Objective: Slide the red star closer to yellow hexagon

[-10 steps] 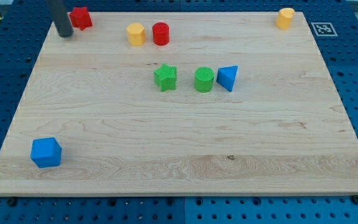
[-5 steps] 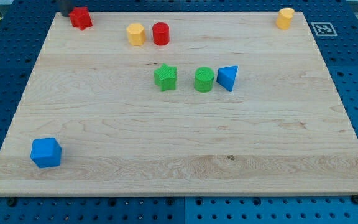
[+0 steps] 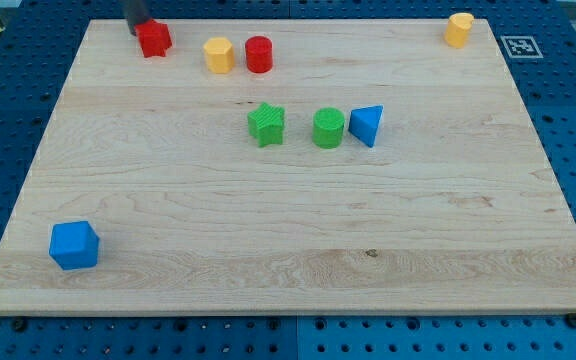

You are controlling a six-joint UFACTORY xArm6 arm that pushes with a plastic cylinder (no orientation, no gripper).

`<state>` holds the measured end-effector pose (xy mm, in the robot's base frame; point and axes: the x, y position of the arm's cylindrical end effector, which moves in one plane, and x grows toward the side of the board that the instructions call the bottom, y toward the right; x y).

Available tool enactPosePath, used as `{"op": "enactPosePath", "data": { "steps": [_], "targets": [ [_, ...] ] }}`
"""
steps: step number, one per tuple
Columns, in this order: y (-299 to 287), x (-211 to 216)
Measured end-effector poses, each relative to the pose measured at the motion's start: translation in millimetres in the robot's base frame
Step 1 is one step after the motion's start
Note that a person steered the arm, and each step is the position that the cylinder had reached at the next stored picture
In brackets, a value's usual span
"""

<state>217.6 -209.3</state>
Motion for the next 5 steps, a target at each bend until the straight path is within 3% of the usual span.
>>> {"op": "enactPosePath", "data": {
  "steps": [5],
  "targets": [
    [31.6, 32.9]
  ]
}}
